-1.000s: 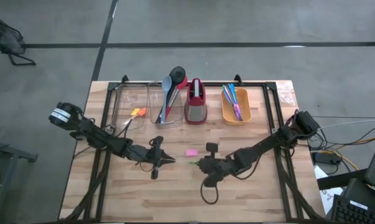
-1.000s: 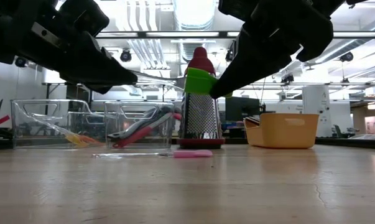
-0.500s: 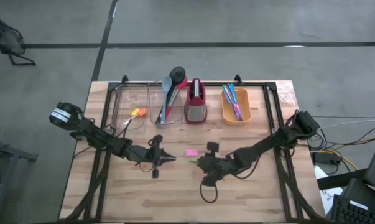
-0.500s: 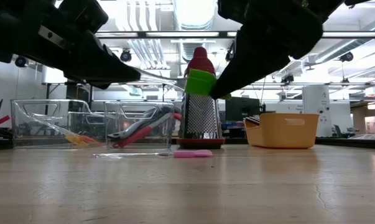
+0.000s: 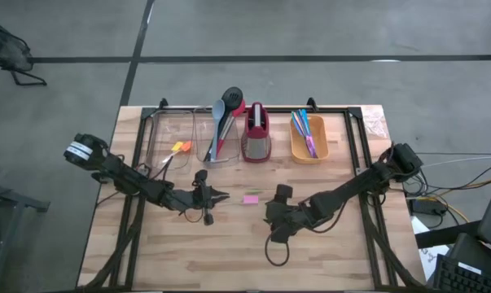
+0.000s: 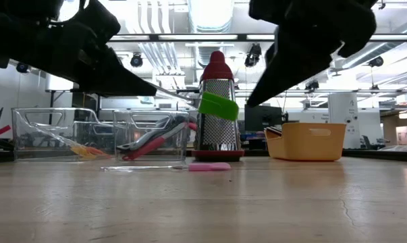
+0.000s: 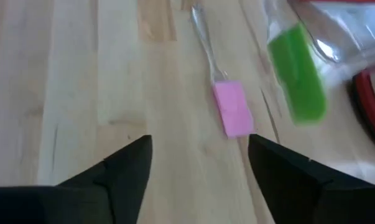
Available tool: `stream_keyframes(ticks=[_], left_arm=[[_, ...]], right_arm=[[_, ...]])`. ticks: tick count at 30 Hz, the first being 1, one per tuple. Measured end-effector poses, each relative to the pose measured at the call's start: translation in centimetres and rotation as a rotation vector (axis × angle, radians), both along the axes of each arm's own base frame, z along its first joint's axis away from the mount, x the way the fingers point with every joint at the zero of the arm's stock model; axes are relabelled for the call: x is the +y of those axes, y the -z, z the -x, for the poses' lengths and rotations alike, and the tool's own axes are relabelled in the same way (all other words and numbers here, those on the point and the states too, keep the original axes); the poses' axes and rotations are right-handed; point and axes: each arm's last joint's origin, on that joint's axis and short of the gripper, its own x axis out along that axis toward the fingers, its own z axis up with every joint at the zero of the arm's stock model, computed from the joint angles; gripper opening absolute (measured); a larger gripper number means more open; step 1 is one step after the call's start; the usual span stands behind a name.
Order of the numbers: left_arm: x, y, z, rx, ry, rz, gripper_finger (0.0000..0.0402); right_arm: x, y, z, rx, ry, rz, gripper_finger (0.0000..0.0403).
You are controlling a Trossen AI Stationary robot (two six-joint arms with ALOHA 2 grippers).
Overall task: Pick & Place Kitchen Items
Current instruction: Put the green spatula into the left transparent bin
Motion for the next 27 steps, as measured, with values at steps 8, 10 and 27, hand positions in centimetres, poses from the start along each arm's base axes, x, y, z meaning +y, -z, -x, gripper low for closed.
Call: stream_keyframes(ticks=[8, 10, 27], left_arm=[[0.3, -0.1, 0.3, -0.024, -0.179, -0.040, 0.0021], [0.2, 0.0, 0.6, -0.025, -0.252, -0.061, 0.0017], [-2.7, -1.6, 5.8, -0.082, -0.631, -0.377, 0.0020]], right_arm=[[-0.3, -0.5, 0.8, 0.026, 0.067, -0.035, 0.0306], [-0.2, -0.4, 0.8, 0.028, 0.067, -0.034, 0.0312], [-0.3, -0.2, 0.9, 0.032, 0.068, -0.031, 0.0321]])
